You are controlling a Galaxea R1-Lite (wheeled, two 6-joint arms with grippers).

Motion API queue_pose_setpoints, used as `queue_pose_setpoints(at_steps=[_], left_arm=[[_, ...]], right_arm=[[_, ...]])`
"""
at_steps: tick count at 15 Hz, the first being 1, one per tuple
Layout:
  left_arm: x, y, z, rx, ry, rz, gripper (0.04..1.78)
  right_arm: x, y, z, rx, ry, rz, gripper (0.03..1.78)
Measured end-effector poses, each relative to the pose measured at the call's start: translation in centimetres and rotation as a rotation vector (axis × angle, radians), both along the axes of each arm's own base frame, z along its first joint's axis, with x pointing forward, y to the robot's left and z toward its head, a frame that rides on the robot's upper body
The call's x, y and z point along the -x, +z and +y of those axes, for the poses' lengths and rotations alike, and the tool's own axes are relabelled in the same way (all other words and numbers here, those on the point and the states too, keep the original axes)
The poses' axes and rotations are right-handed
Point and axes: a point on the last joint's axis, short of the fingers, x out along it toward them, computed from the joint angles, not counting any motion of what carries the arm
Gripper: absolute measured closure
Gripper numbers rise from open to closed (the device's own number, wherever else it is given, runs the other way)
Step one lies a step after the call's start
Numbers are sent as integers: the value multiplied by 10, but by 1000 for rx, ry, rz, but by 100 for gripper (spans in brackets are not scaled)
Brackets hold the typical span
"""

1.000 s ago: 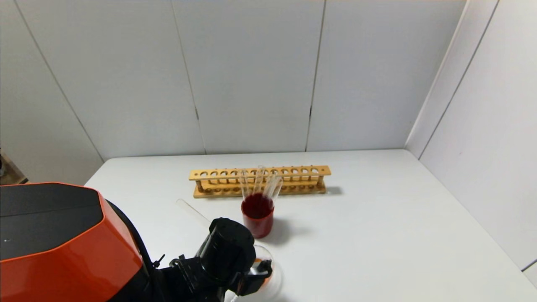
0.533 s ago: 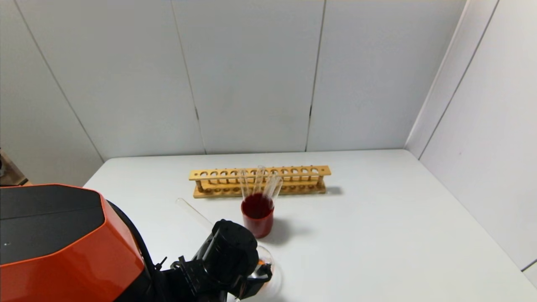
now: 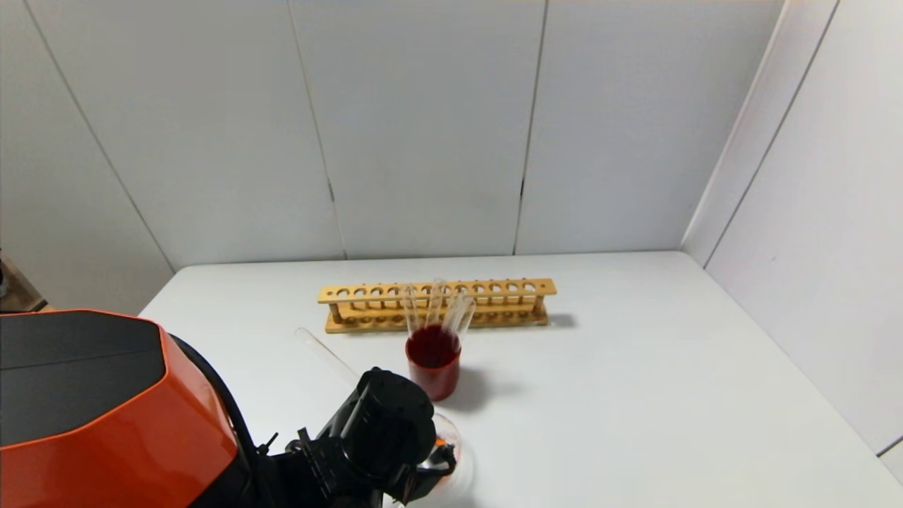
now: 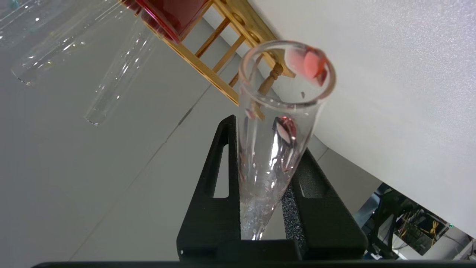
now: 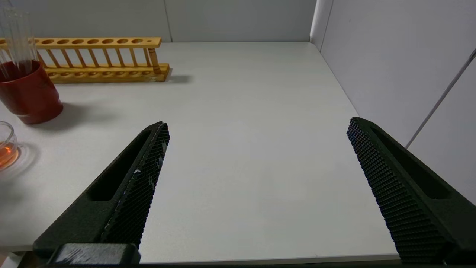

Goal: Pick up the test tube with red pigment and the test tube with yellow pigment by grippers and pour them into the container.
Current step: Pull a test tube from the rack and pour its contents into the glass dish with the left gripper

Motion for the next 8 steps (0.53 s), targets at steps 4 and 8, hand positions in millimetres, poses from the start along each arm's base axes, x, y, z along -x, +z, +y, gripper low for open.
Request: queue_pose_setpoints(at_steps=[4,8], left_arm=[[-1,4,-2,22,0,-12,147],[0,22,-4,219,10,-65,147]], right_arm=[[0,0,0,0,0,0,6],[0,0,0,0,0,0,6]])
